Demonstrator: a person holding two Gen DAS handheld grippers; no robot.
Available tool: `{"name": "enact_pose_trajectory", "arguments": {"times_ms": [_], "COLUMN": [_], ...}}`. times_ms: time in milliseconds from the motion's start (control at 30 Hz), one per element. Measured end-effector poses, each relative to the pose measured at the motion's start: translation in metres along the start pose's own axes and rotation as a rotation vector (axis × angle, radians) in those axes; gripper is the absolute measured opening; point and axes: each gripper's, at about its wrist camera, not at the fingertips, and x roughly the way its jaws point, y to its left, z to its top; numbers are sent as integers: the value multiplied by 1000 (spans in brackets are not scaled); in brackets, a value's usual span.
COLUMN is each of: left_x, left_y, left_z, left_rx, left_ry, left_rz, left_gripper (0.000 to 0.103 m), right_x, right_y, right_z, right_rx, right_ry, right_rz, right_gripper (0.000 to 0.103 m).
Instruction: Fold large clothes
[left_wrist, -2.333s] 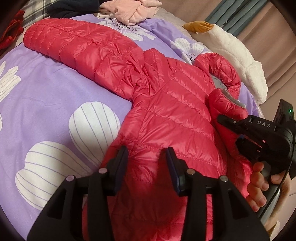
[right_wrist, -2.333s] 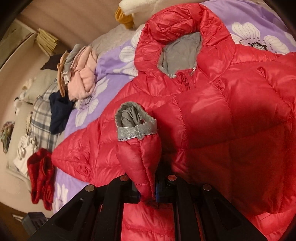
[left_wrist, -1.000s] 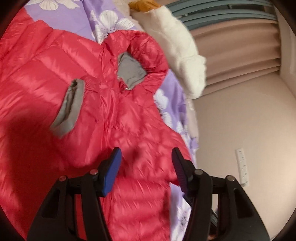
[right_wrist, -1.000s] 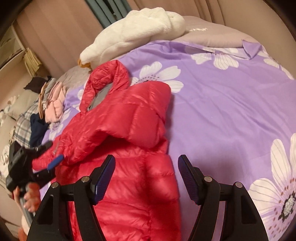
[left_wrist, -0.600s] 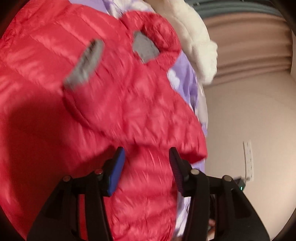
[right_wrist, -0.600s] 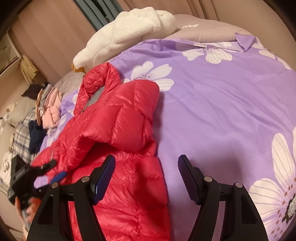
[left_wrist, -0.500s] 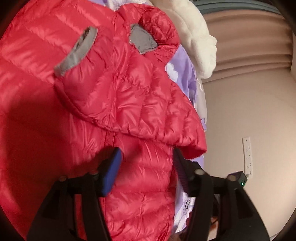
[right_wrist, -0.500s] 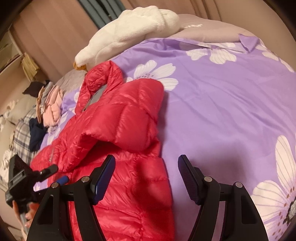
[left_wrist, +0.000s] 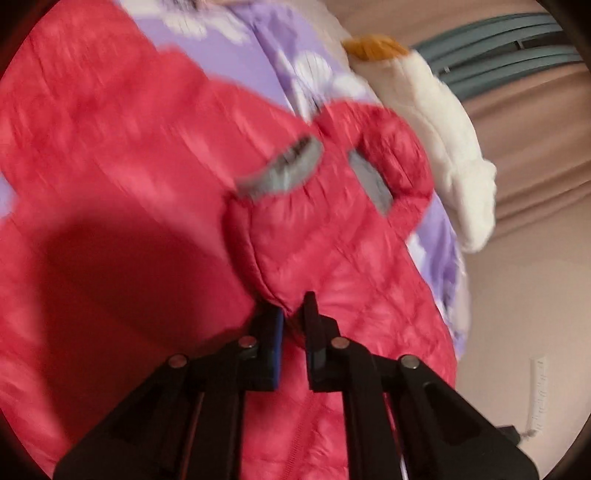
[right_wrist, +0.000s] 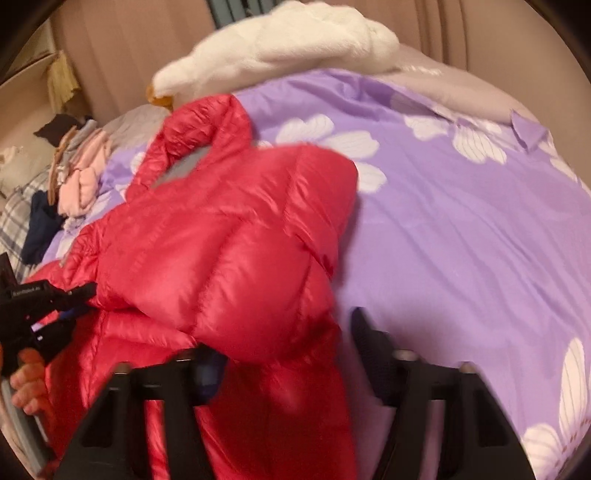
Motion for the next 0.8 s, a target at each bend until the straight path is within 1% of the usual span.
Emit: {"name": "enact_pose_trajectory", "arguments": {"times_ms": [33, 67, 133, 233, 300, 367, 433, 500, 533, 567, 600, 700, 733, 767, 800], "left_x": [-5, -9, -10, -12, -13, -21, -31, -36, -37, -36, -35, -40, -43, -44, -46], "left_y": [1, 2, 5, 15, 20, 24, 24, 20, 20, 22, 27, 43, 44, 43, 42], "left_z": [2, 4, 7, 2, 0, -4, -4, -4, -4, -4, -2, 4, 6, 7, 7], "left_rx": [12, 25, 39, 49, 43, 37, 63, 123, 144, 146, 131, 39, 25, 20, 11], "left_ry": [-13, -25, -21, -10, -19, -37, -80, -135, -145, -145, -136, -111, -104, -93, -68], "left_rz": [4, 6, 15, 47, 47, 54, 115, 189, 217, 230, 225, 152, 128, 100, 44], "left_gripper": [9, 9, 9, 9, 9, 9, 9, 9, 7, 4, 4, 4, 4, 4, 7], "right_x": [-4, -9, -14, -8, -1, -2, -4, -7, -8, -6, -5, 6, 9, 11, 11], "right_y": [1, 2, 3, 4, 1, -2, -5, -6, -6, -6, -6, -9, -8, -5, -1], "right_z": [1, 0, -1, -2, -3, -5, -5, -6, -6, -7, -9, -14, -15, -15, -15], "right_rx": [-8, -10, -5, 8, 23, 51, 72, 84, 87, 89, 90, 108, 102, 87, 62], "right_ry": [-16, -40, -61, -39, -12, -12, -10, -12, -12, -11, -8, 16, 23, 30, 32], "right_rz": [-14, -3, 21, 18, 23, 64, 98, 119, 123, 123, 123, 149, 152, 143, 126], "right_gripper": [31, 29, 28, 28, 28, 28, 28, 28, 28, 28, 28, 28, 26, 26, 26]}}
